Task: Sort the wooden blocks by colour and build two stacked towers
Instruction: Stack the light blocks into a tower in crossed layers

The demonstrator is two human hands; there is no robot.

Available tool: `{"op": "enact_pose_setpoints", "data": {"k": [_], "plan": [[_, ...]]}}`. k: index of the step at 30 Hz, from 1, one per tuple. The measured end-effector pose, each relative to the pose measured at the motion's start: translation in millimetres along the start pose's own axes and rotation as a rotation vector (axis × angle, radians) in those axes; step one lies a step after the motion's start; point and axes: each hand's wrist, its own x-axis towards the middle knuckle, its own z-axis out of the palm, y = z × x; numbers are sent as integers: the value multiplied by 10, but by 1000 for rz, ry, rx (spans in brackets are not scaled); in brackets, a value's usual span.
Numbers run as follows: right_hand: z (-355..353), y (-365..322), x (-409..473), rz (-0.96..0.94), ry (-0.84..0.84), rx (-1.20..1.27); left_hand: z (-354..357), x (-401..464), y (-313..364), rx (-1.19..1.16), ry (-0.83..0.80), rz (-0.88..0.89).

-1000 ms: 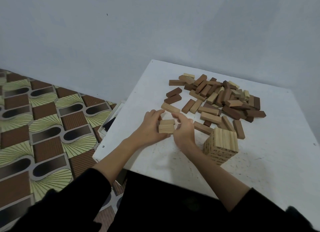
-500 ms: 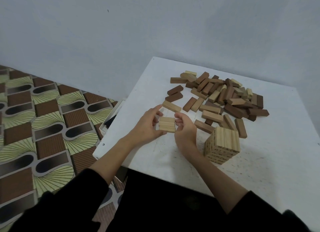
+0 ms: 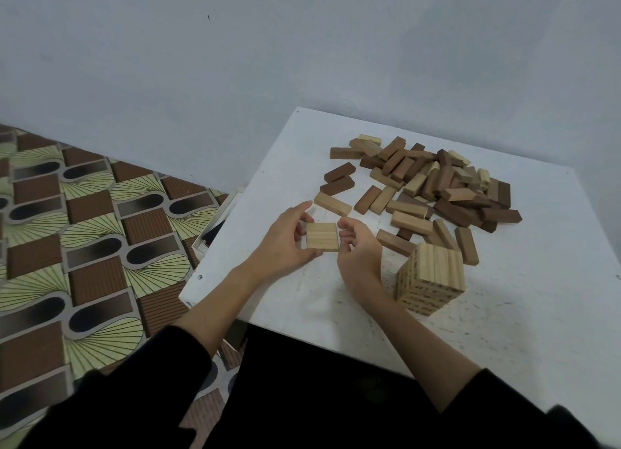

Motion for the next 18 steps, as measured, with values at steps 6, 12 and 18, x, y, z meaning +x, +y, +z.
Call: {"op": "enact_pose_setpoints", "data": {"k": [6, 12, 18], "plan": [[13, 18, -2, -28, 0, 8, -10, -1, -13, -8, -8, 1], [19, 20, 2, -44, 7, 7, -9, -9, 3, -1, -9, 4], [12, -2, 15, -34, 10, 3, -36, 5, -12, -17, -39, 10]]}}
